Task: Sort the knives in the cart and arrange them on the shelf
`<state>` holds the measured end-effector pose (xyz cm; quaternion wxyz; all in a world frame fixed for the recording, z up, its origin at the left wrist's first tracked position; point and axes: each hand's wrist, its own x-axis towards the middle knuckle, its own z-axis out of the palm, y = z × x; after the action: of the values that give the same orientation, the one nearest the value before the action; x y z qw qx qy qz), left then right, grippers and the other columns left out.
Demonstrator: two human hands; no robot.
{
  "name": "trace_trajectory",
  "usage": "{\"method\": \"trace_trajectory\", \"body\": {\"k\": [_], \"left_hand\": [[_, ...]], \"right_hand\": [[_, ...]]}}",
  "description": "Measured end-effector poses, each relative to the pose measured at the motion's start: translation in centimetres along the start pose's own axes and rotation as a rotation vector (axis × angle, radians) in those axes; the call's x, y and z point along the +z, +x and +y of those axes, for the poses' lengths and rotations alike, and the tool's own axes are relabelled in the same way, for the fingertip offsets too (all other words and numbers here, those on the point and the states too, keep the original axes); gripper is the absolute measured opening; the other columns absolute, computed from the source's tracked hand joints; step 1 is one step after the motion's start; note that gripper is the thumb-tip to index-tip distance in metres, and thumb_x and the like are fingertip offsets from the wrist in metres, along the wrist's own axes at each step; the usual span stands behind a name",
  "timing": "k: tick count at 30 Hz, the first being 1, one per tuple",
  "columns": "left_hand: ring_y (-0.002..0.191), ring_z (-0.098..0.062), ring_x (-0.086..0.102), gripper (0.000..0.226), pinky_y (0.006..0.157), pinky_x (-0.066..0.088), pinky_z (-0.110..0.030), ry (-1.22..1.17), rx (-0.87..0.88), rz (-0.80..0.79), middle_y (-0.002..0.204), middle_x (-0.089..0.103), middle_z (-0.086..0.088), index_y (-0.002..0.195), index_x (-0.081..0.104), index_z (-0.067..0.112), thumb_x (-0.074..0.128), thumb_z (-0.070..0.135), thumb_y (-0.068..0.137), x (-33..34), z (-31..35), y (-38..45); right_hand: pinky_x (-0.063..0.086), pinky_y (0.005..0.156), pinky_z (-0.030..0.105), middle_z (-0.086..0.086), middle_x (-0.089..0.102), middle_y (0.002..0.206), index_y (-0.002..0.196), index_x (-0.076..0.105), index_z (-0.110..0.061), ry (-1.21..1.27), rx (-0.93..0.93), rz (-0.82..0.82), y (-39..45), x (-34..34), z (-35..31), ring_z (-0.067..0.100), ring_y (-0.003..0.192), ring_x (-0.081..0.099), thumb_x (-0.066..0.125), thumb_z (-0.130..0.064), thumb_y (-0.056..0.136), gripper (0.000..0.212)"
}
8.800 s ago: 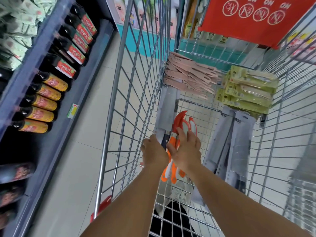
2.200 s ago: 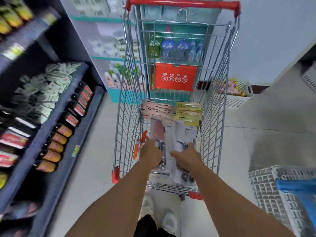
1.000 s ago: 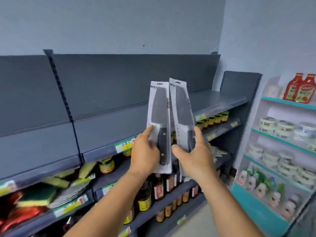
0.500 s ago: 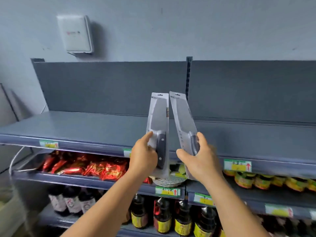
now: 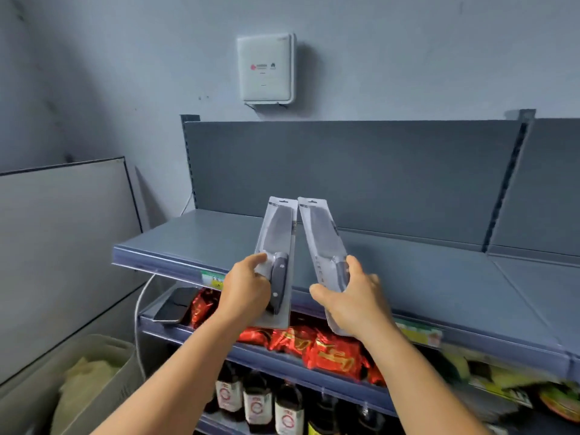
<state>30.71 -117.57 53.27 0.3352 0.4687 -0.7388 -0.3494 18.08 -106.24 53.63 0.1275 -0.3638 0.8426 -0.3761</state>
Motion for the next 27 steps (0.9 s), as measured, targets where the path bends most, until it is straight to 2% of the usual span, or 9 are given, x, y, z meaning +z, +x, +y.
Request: {"method": "trace_trajectory", "body": {"k": [4, 9, 13, 15, 16, 18, 21, 24, 27], "left_hand": [[0.065, -0.014, 0.058, 0.057, 0.050, 0.041, -0.020, 0.080, -0.007, -0.015, 0.109, 0.066, -0.007, 0.134, 0.053, 0.019, 0.033, -0.002, 0.085, -5.5, -4.1, 5.6], [0.105, -0.025, 0.060, 0.050, 0.081, 0.047, -0.027, 0.150, -0.037, -0.019, 0.127, 0.061, -0.006, 0.130, 0.058, 0.019, 0.038, 0.002, 0.088, -9.8, -8.0, 11.2], [0.119, -0.026, 0.054, 0.043, 0.096, 0.044, -0.033, 0.169, -0.070, -0.041, 0.132, 0.057, -0.007, 0.130, 0.058, 0.016, 0.040, 0.005, 0.093, -11.3, -10.0, 14.2], [0.111, -0.026, 0.057, 0.035, 0.093, 0.045, -0.033, 0.183, -0.083, -0.083, 0.118, 0.064, -0.007, 0.116, 0.065, 0.015, 0.039, 0.008, 0.093, -11.8, -10.9, 15.6], [0.097, -0.026, 0.059, 0.028, 0.086, 0.046, -0.032, 0.206, -0.072, -0.107, 0.099, 0.067, -0.007, 0.098, 0.068, 0.013, 0.041, 0.014, 0.094, -11.9, -11.3, 16.3], [0.080, -0.022, 0.049, 0.031, 0.071, 0.043, -0.030, 0.282, -0.046, -0.157, 0.070, 0.056, -0.005, 0.075, 0.059, 0.011, 0.044, 0.031, 0.092, -12.2, -11.8, 17.3], [0.106, -0.021, 0.036, 0.038, 0.081, 0.036, -0.033, 0.496, -0.036, -0.250, 0.088, 0.055, -0.008, 0.090, 0.063, 0.013, 0.043, 0.045, 0.091, -12.2, -12.0, 18.8], [0.122, -0.029, 0.029, 0.047, 0.098, 0.033, -0.040, 0.732, 0.005, -0.279, 0.121, 0.047, -0.014, 0.106, 0.061, 0.015, 0.033, 0.050, 0.092, -11.9, -11.8, 20.1], [0.127, -0.032, 0.027, 0.050, 0.100, 0.033, -0.042, 0.804, 0.019, -0.305, 0.134, 0.039, -0.014, 0.125, 0.056, 0.016, 0.030, 0.045, 0.095, -11.7, -11.3, 20.6]], "right_hand": [[0.046, 0.068, 0.032, 0.003, 0.039, 0.115, 0.142, 0.025, -0.030, -0.003, 0.010, -0.050, 2.6, 6.2, -5.7, 0.023, 0.092, 0.053, 0.061, -0.057, 0.074, 0.081], [0.041, 0.065, 0.030, 0.006, 0.038, 0.124, 0.139, 0.029, -0.026, -0.075, 0.030, -0.093, 5.7, 12.3, -11.3, 0.026, 0.091, 0.053, 0.062, -0.057, 0.074, 0.079], [0.042, 0.070, 0.032, 0.010, 0.030, 0.136, 0.144, 0.024, -0.021, -0.115, 0.080, -0.136, 8.0, 15.6, -14.3, 0.031, 0.100, 0.055, 0.062, -0.057, 0.076, 0.086], [0.043, 0.070, 0.031, 0.012, 0.025, 0.139, 0.146, 0.021, -0.017, -0.125, 0.111, -0.167, 9.1, 16.9, -15.4, 0.029, 0.093, 0.053, 0.059, -0.053, 0.082, 0.083], [0.042, 0.071, 0.031, 0.013, 0.022, 0.140, 0.147, 0.020, -0.015, -0.140, 0.125, -0.185, 9.7, 17.6, -15.9, 0.028, 0.092, 0.052, 0.056, -0.050, 0.086, 0.079], [0.042, 0.079, 0.032, 0.015, 0.023, 0.141, 0.147, 0.019, -0.011, -0.240, 0.131, -0.212, 10.7, 18.7, -16.5, 0.030, 0.106, 0.051, 0.049, -0.044, 0.092, 0.071], [0.034, 0.101, 0.037, 0.015, 0.030, 0.142, 0.145, 0.025, -0.010, -0.471, 0.068, -0.237, 11.7, 19.7, -17.3, 0.033, 0.127, 0.031, 0.044, -0.039, 0.093, 0.062], [0.033, 0.103, 0.037, 0.014, 0.029, 0.141, 0.144, 0.029, -0.011, -0.510, 0.045, -0.246, 12.4, 20.3, -17.8, 0.032, 0.128, 0.027, 0.044, -0.035, 0.094, 0.058], [0.034, 0.103, 0.038, 0.013, 0.028, 0.141, 0.143, 0.030, -0.010, -0.516, 0.024, -0.229, 12.7, 20.5, -17.9, 0.031, 0.129, 0.027, 0.042, -0.036, 0.094, 0.056]]}}
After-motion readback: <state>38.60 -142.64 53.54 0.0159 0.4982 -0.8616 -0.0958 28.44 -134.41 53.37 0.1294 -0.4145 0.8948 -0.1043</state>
